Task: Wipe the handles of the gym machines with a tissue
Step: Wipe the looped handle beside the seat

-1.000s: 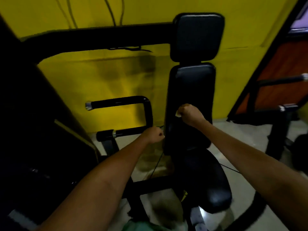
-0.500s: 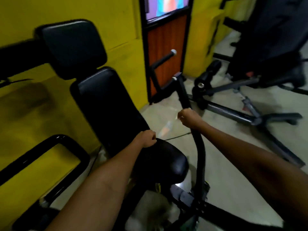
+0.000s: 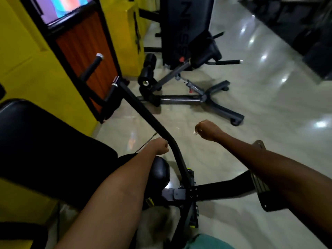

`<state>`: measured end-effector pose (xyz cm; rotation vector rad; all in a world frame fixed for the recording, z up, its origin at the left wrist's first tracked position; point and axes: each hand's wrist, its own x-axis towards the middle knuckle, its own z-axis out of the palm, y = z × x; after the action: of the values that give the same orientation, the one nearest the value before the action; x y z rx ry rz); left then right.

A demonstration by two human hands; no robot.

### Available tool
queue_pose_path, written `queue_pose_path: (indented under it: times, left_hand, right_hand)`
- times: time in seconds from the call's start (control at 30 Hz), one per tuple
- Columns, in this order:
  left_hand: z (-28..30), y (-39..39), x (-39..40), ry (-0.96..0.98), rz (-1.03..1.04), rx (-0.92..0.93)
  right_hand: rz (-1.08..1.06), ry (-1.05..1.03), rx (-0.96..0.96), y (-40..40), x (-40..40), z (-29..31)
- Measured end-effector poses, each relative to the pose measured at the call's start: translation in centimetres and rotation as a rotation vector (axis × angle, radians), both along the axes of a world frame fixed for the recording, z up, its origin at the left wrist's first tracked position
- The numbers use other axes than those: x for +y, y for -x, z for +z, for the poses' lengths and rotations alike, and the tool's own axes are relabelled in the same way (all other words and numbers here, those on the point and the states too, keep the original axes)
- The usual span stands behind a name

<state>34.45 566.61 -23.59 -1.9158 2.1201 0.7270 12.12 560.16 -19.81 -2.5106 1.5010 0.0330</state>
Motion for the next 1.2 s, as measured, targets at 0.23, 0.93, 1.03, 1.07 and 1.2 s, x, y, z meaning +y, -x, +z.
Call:
queue_pose_path:
  times: [0.23,0.93,1.03,1.07,1.2]
  left_hand:
    - [1.3,7.1,-3.7,-0.06,-0.19,-0.031]
    - [-0.7,36.2,-11.2,-0.282,-0.058,-0.003]
    - [0.2,40.7,-12.4,-0.251,-0.037,-0.014]
    - [0.4,41.7,-12.9,-0.228,-0.024,-0.008]
    - [0.7,45.3,-15.9,-0.179,-0.017,-0.02]
  right_hand:
    - [-0.165,-0.097,0.063,7.6,0.8,-1.5]
    - [-0.125,-0.167,-0.035,35.6,-6.3,-2.3]
    - [-0.117,-0.166,-0.056,39.2,-8.0,-1.4]
    - [-0.117,-0.169,-0.072,39.9,-8.6,-1.2]
    - [-0.124,-0.167,-0.133,41.9,-11.2,-1.1]
